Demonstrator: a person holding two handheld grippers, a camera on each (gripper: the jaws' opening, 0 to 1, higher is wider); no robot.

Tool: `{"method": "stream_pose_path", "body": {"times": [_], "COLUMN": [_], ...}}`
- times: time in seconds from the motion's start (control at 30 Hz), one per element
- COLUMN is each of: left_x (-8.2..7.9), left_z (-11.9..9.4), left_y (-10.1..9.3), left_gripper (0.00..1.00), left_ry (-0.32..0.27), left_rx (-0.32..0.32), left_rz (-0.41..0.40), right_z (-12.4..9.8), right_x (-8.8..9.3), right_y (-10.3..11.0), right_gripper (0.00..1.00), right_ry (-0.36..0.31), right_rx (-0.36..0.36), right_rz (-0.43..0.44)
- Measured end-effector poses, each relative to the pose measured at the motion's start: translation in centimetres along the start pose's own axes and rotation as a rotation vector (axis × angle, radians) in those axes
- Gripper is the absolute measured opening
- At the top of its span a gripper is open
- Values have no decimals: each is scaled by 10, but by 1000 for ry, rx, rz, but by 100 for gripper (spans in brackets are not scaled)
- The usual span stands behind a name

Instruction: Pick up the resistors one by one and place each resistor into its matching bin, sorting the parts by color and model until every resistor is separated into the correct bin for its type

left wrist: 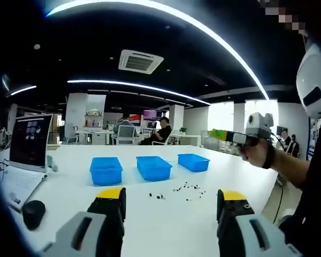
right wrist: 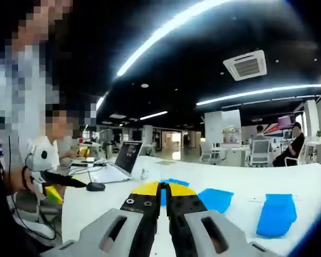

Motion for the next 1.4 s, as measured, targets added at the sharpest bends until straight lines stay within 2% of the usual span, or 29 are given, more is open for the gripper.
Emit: {"method": "stream_pose_path", "body": {"times": [0.07, 0.2, 0.3, 0.37, 0.47, 0.57, 0.77, 0.9, 1.13, 1.2, 1.27, 1.3, 1.4], "left_x": [0, 2, 2, 0, -1, -2, -7, -8, -8, -7, -7, -8, -8], "left_z": [-1, -4, -9, -12, -16, -18, -18, -20, -24, -23, -22, -22, -21], "left_y": [0, 2, 5, 8, 11, 13, 14, 16, 22, 23, 24, 24, 22], "left_gripper": [70, 70, 70, 70, 70, 70, 70, 70, 70, 70, 70, 70, 70], "left_ry": [-3, 0, -2, -6, -9, -11, -24, -31, -32, -31, -30, -30, -32], "left_rx": [-2, -16, -29, -45, -59, -70, -76, -80, -93, -95, -96, -95, -91], "left_rz": [-4, -6, -6, -3, -2, 3, 7, 5, -1, 1, 2, 3, 2], "right_z": [25, 77, 116, 141, 172, 207, 257, 277, 285, 285, 284, 282, 273], "right_x": [-1, -2, 2, 6, 14, 25, 42, 54, 62, 64, 65, 64, 62], "right_y": [1, 6, 8, 4, 1, 1, 9, 8, 5, 3, 1, 1, 0], "right_gripper": [7, 7, 7, 7, 7, 7, 7, 7, 7, 13, 27, 30, 30], "right_ry": [-2, 2, 29, 52, 75, 113, 145, 179, 205, 210, 212, 209, 202], "right_rx": [-35, -93, -124, -130, -138, -139, -113, -88, -67, -62, -57, -56, -61], "right_rz": [16, -2, -30, -72, -33, -50, -35, -25, -27, -32, -34, -32, -43]}}
Point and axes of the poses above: the point that each gripper's makers call its tool centre point, and the gripper's own axes: z roughly forward along the fingers, y roughly to its left, x roughly out of its underside, the point moved 1 cm from there along -z, roughly backward along the fingers, and after that the axes turned 2 degrees about -x, right-handed, at the moved point
